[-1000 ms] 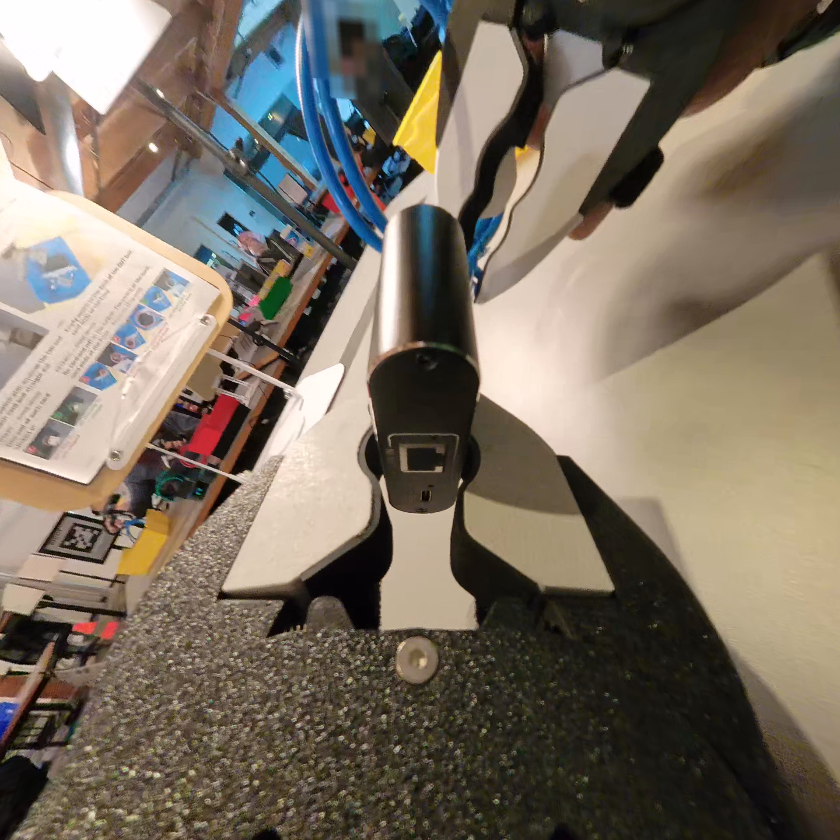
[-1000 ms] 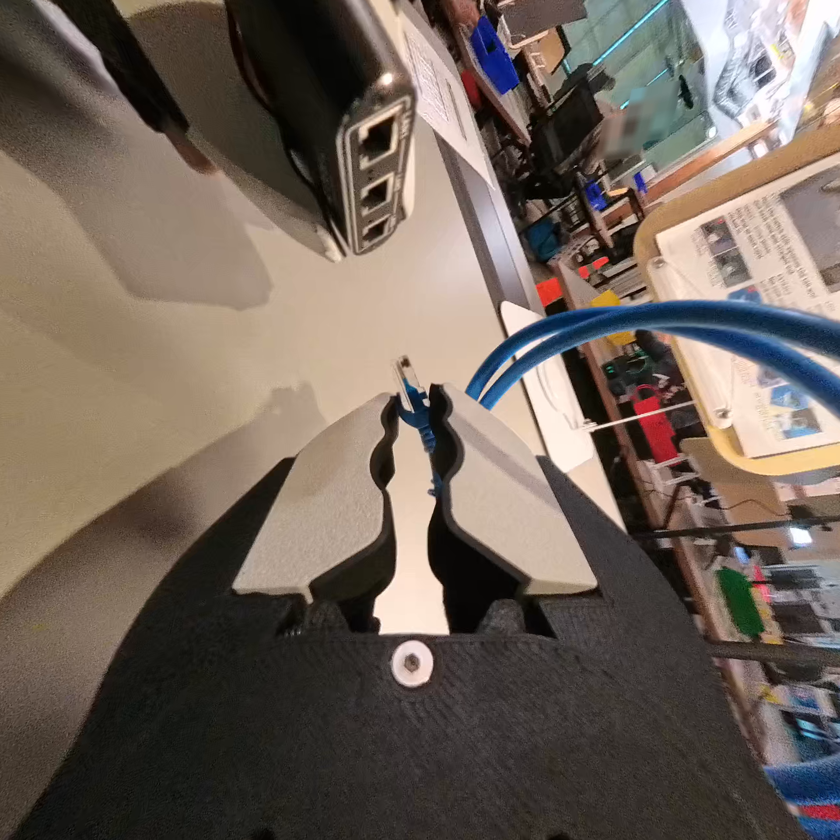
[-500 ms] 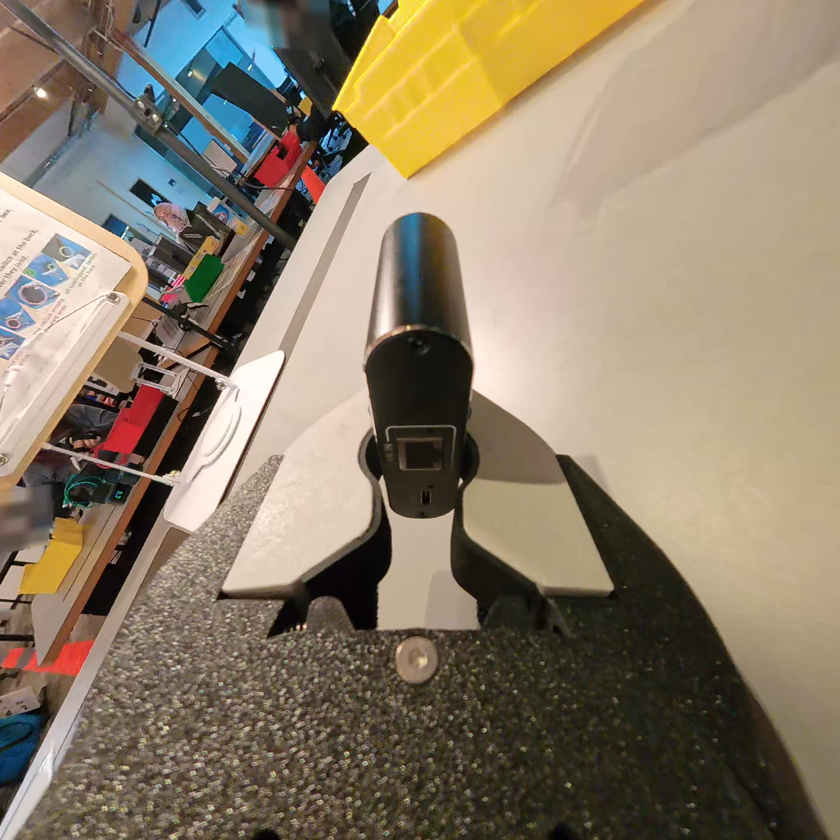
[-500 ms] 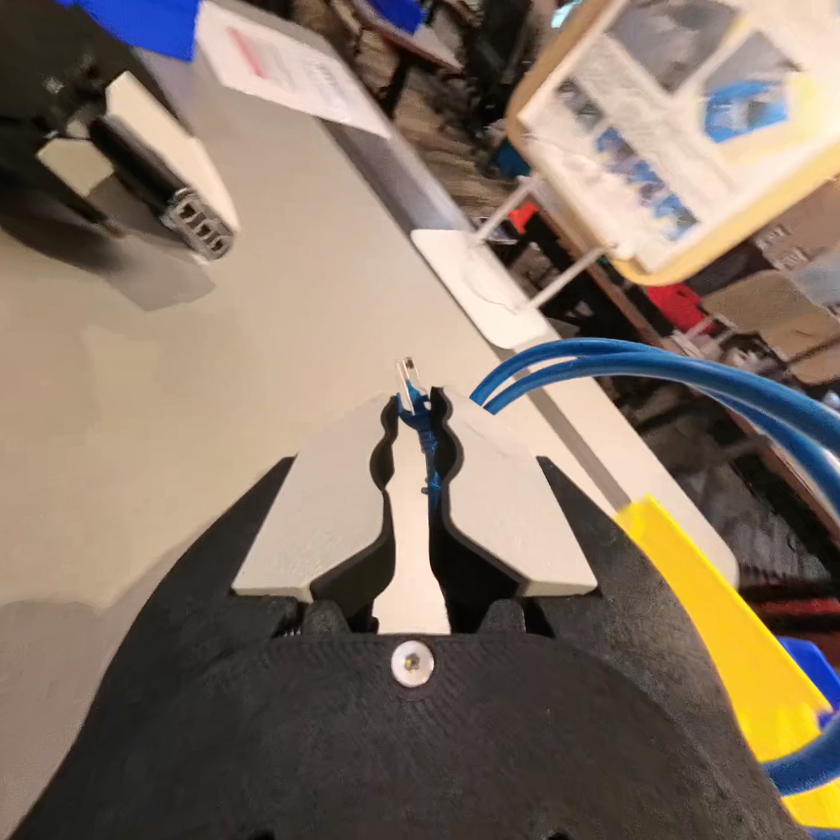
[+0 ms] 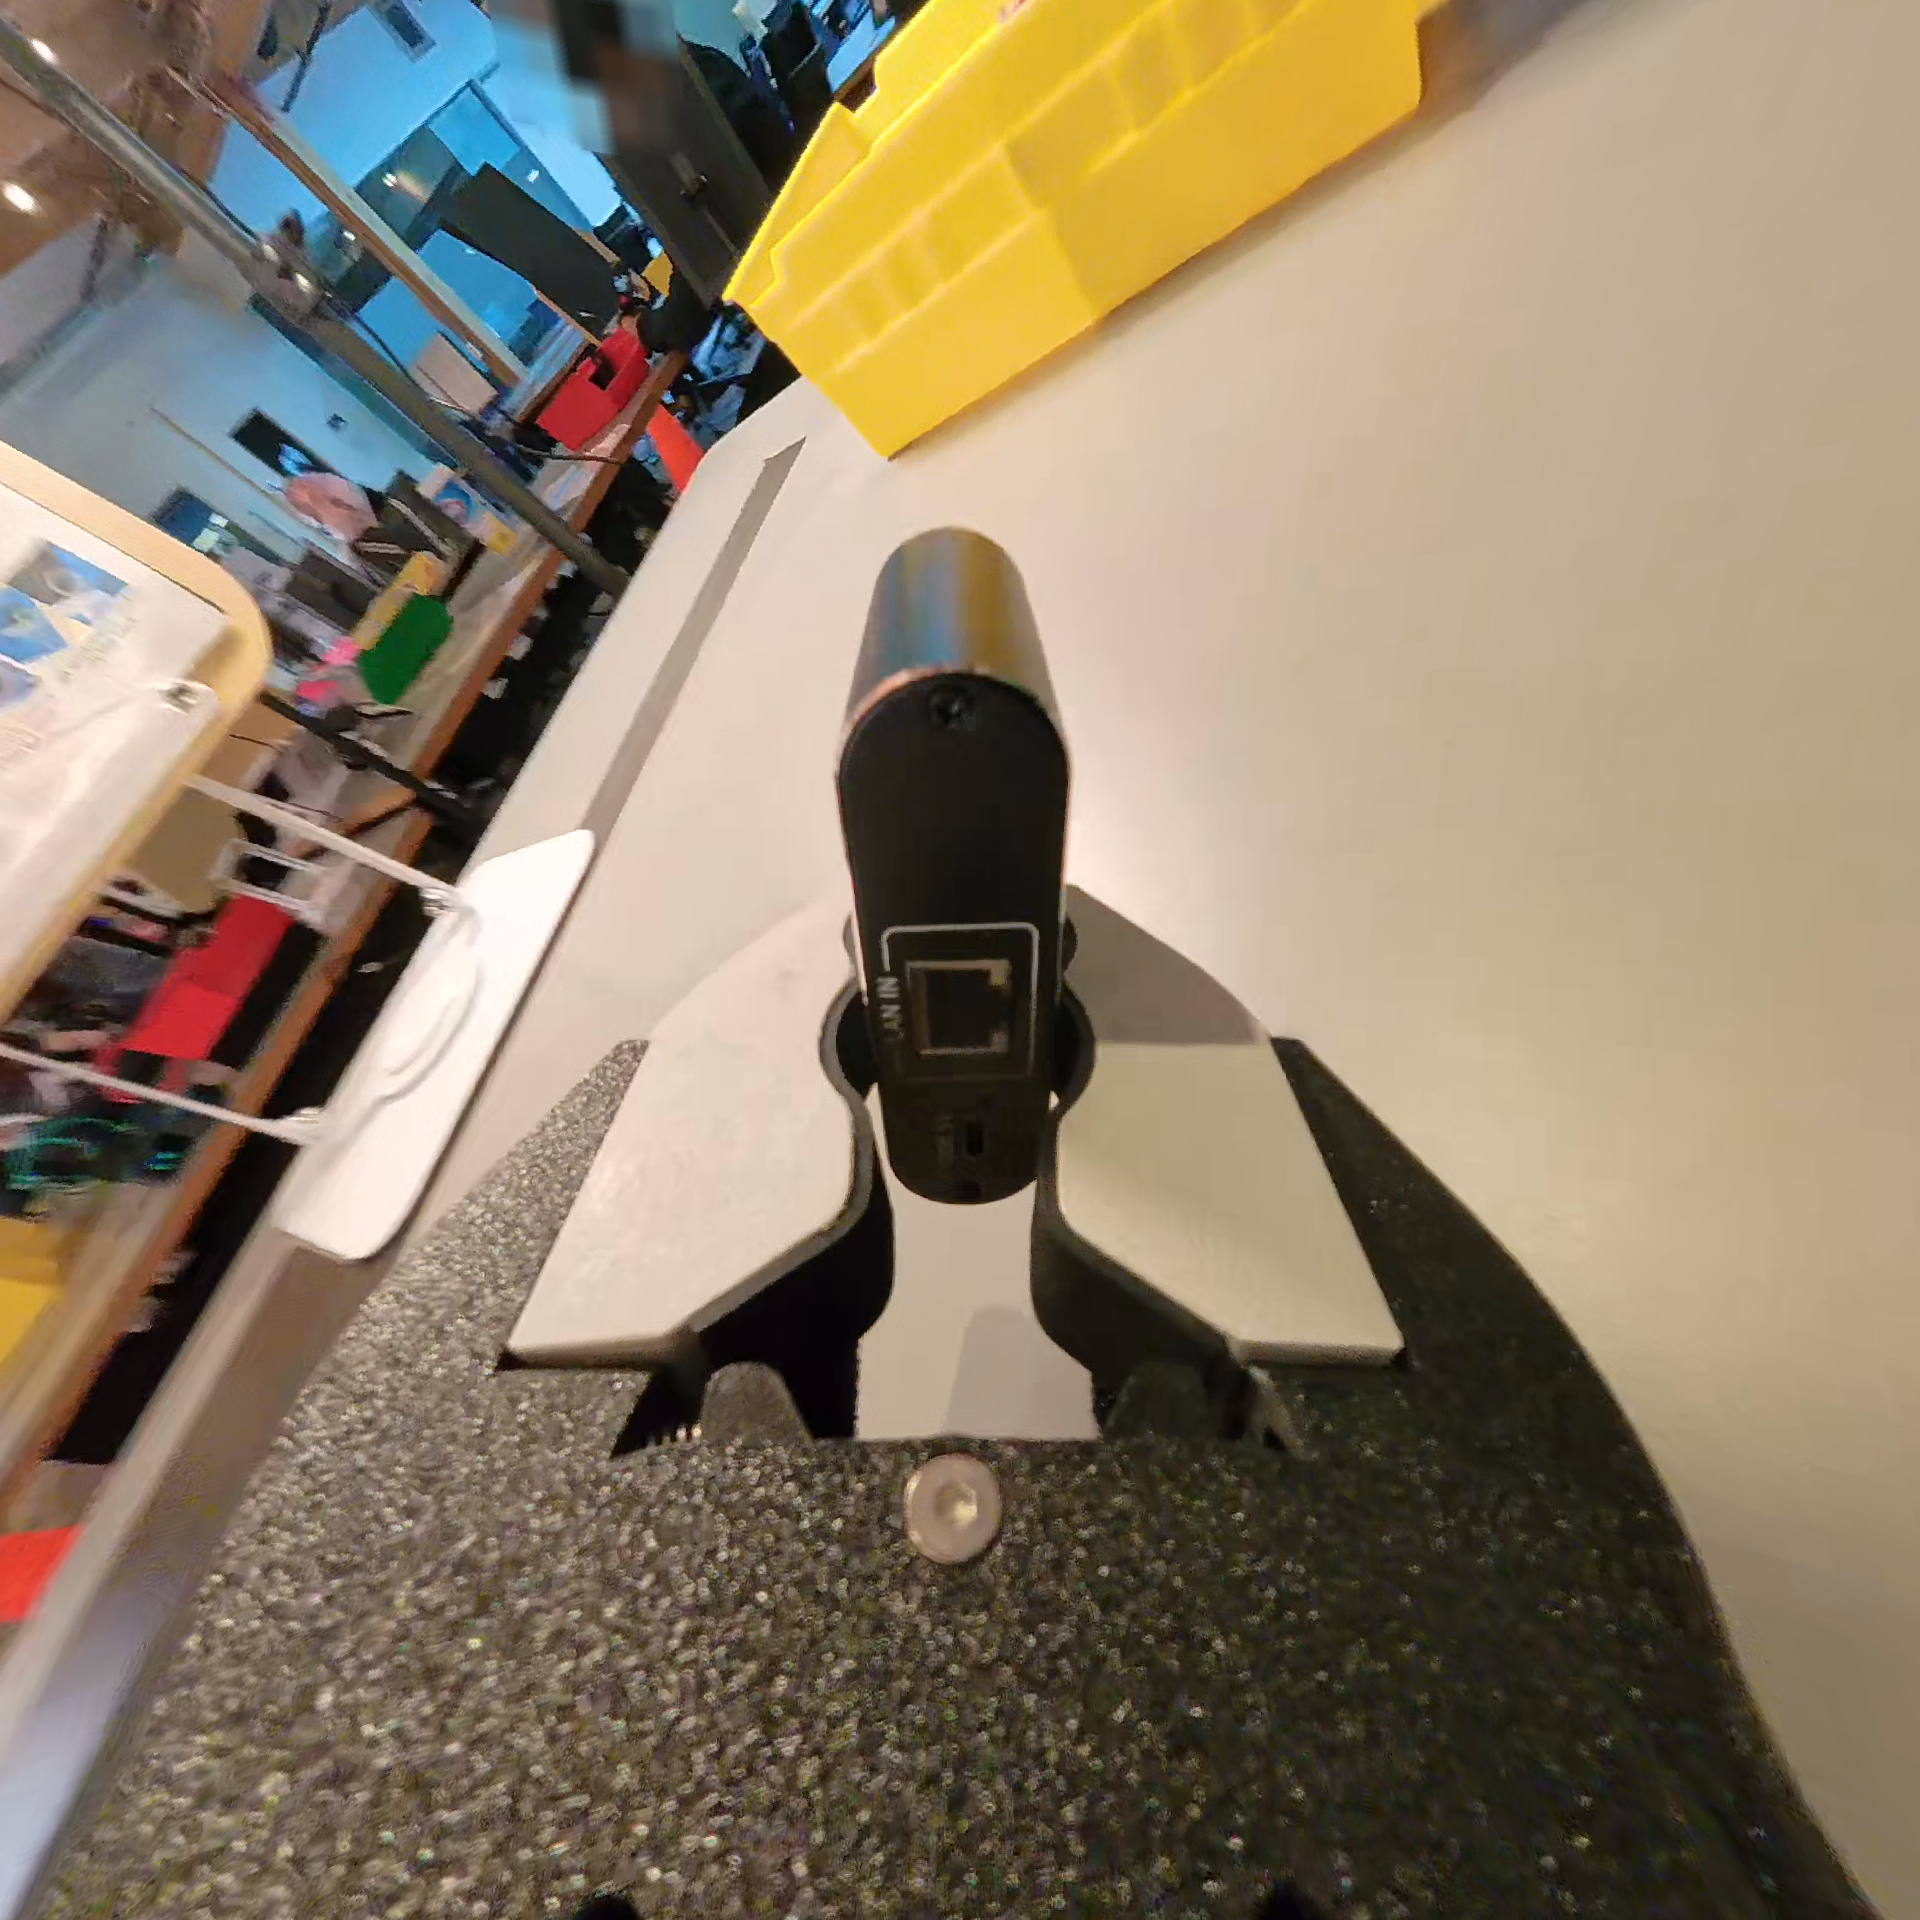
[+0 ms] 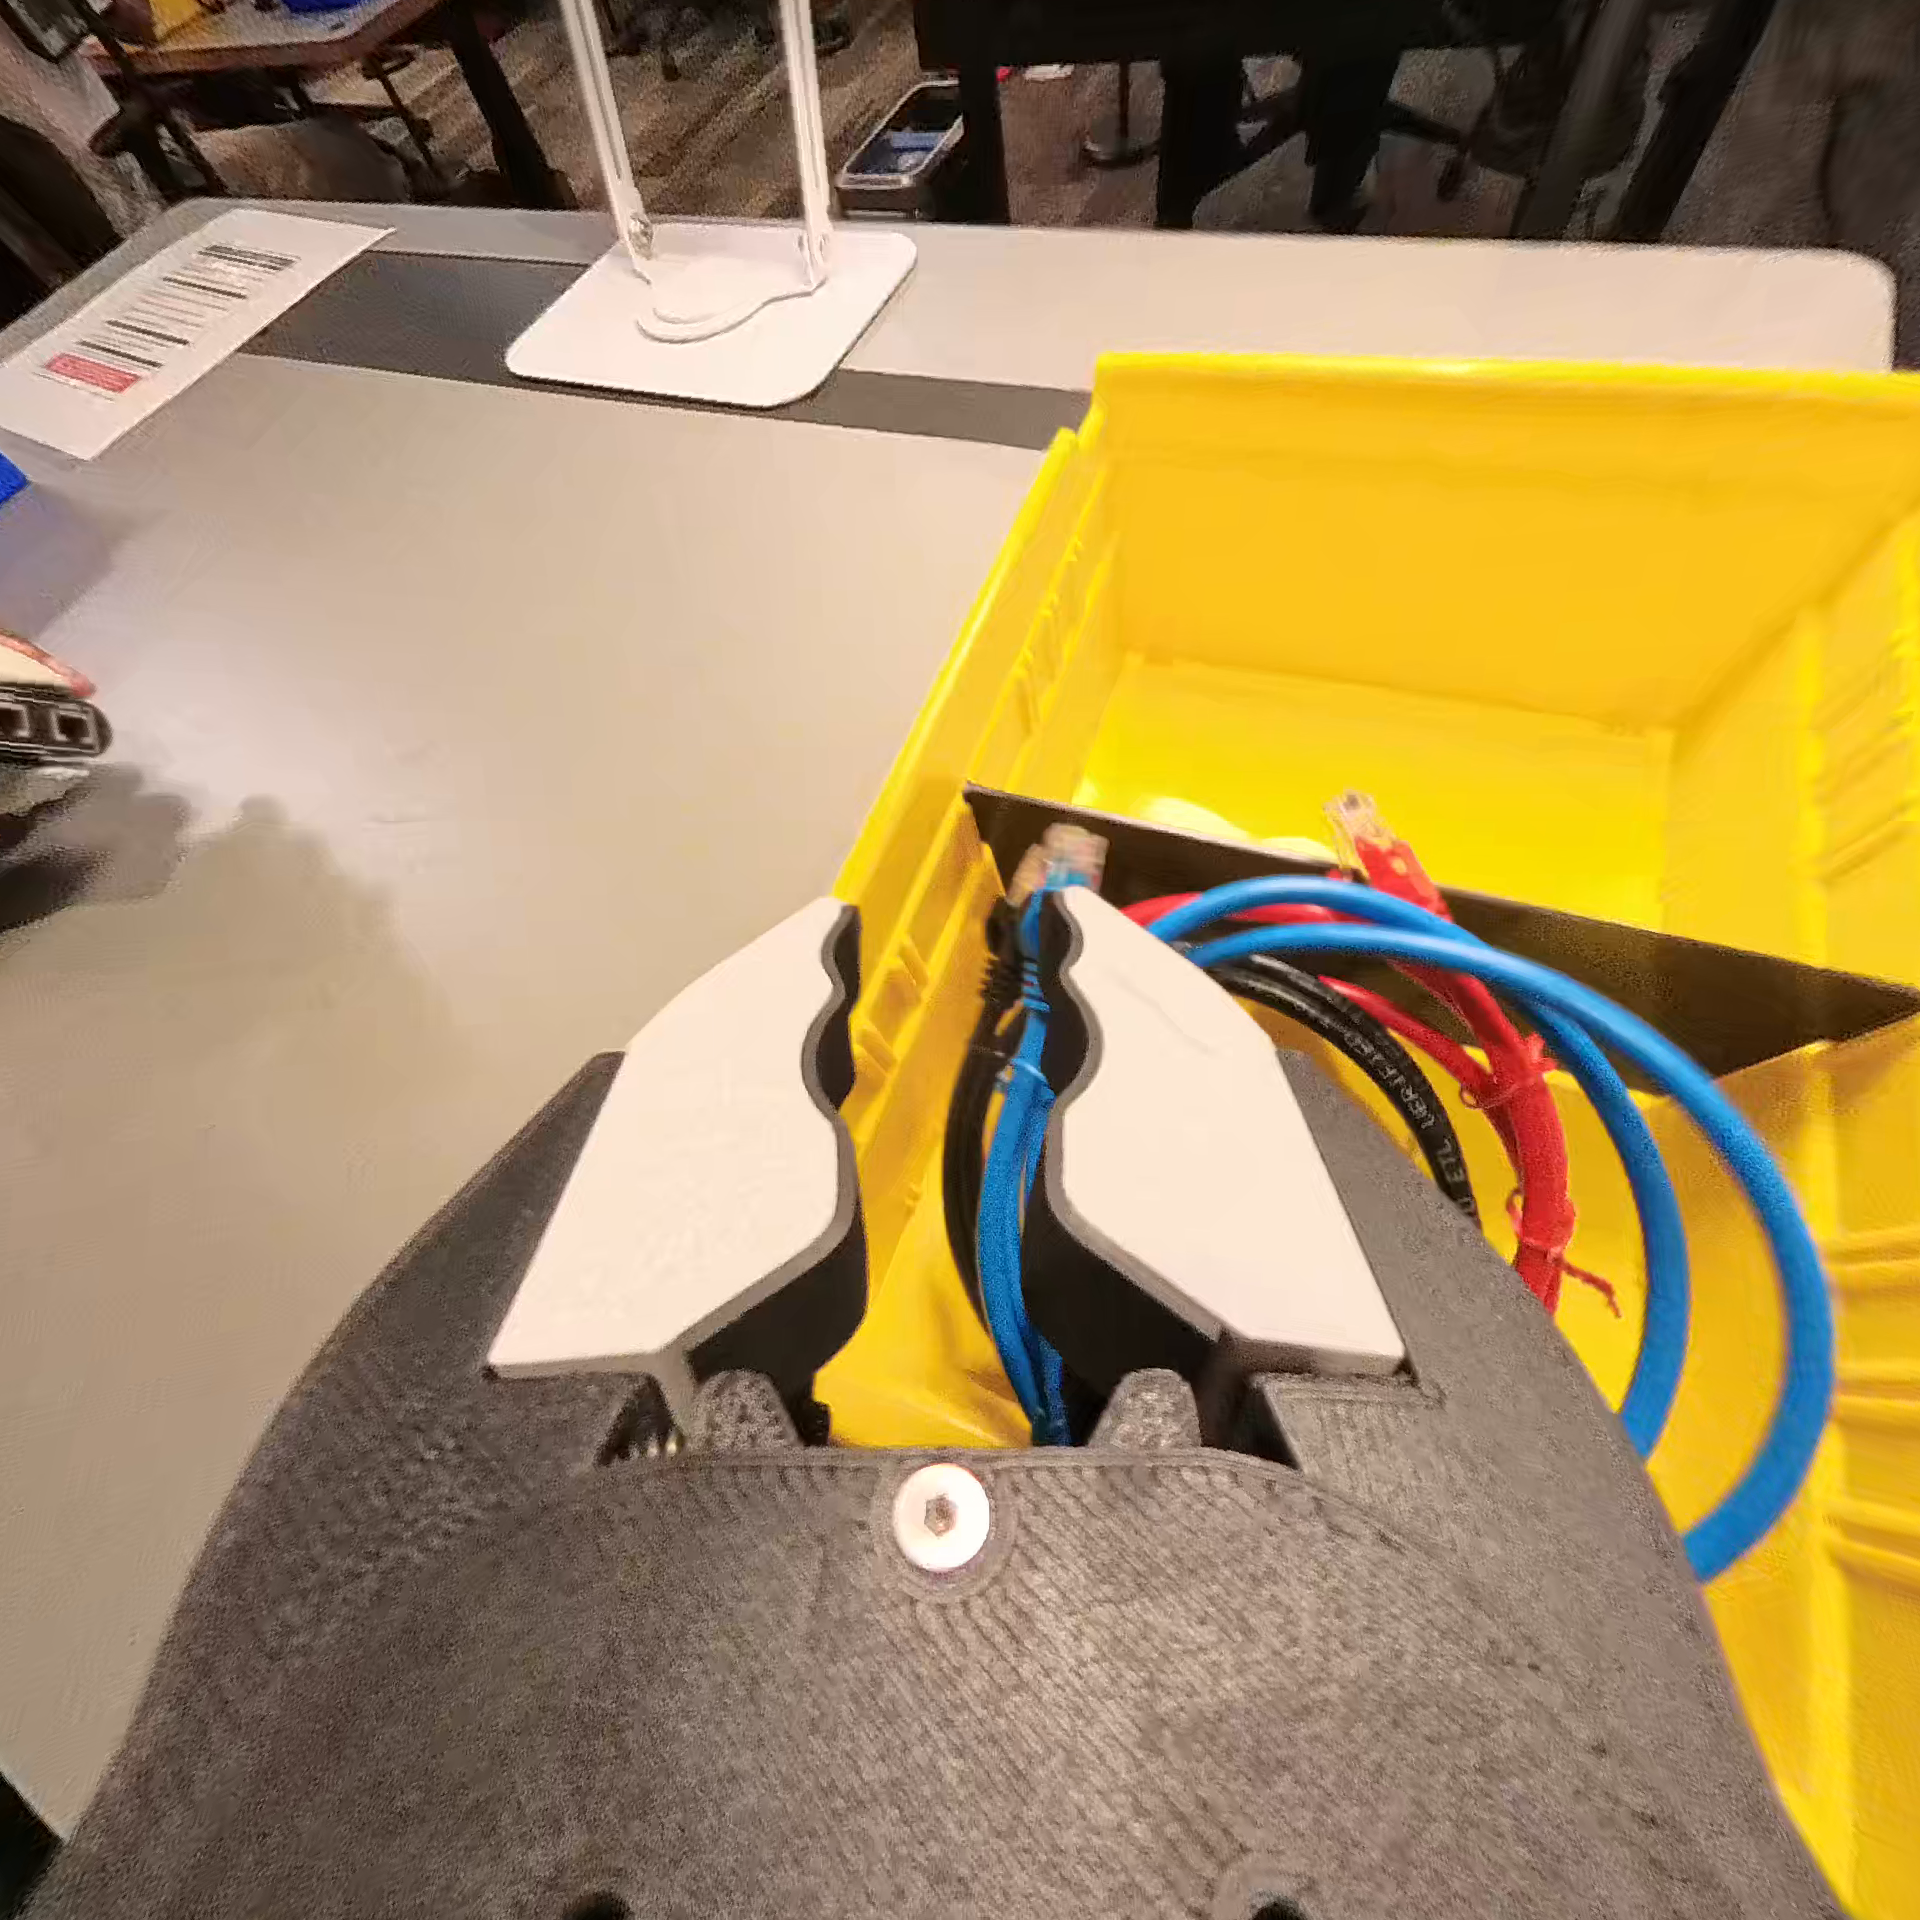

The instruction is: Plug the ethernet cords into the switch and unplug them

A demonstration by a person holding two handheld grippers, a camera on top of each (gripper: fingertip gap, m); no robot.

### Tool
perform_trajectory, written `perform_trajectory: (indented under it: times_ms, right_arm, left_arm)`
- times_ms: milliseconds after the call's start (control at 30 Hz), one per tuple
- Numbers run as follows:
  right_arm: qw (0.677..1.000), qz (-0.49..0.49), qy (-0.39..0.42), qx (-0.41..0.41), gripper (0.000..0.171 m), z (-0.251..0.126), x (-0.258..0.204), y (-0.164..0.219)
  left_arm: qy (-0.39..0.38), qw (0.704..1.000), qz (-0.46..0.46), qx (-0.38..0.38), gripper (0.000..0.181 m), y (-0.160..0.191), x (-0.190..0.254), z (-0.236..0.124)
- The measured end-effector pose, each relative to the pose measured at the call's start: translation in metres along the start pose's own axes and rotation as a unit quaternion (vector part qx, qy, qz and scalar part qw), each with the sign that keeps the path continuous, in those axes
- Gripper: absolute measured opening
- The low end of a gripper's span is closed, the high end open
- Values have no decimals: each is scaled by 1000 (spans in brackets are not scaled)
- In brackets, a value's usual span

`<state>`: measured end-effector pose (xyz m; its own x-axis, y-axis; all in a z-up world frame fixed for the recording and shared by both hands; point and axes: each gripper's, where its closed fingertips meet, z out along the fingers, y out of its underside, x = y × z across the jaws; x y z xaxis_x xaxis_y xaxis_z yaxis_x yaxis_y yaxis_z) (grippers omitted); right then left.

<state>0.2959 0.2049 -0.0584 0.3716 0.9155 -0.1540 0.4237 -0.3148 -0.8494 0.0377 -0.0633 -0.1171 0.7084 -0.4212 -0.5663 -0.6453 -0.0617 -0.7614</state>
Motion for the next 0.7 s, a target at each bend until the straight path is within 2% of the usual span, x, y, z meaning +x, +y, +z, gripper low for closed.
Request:
perform_trajectory:
  times_ms: [167,267,333,433,567,700]
  right_arm:
    - [995,-92,25,8,43,-10,-29,-27]
    - [992,-123,29,0,43,-16,-49,-31]
    - [988,-144,58,-24,42,-24,-45,-17]
    - [981,-146,107,-76,39,-38,-17,26]
    - [972,-136,120,-153,40,-45,10,80]
    - [957,-174,143,-186,43,-33,25,91]
  left_arm:
    - [37,994,-101,32,27,-10,3,2]
    - [60,987,-141,54,27,-19,6,0]
    - [64,985,-150,58,27,-21,6,0]
    - [66,985,-150,57,27,-21,8,-1]
    - [70,985,-147,55,27,-22,10,0]
    - [69,986,-142,54,27,-23,12,1]
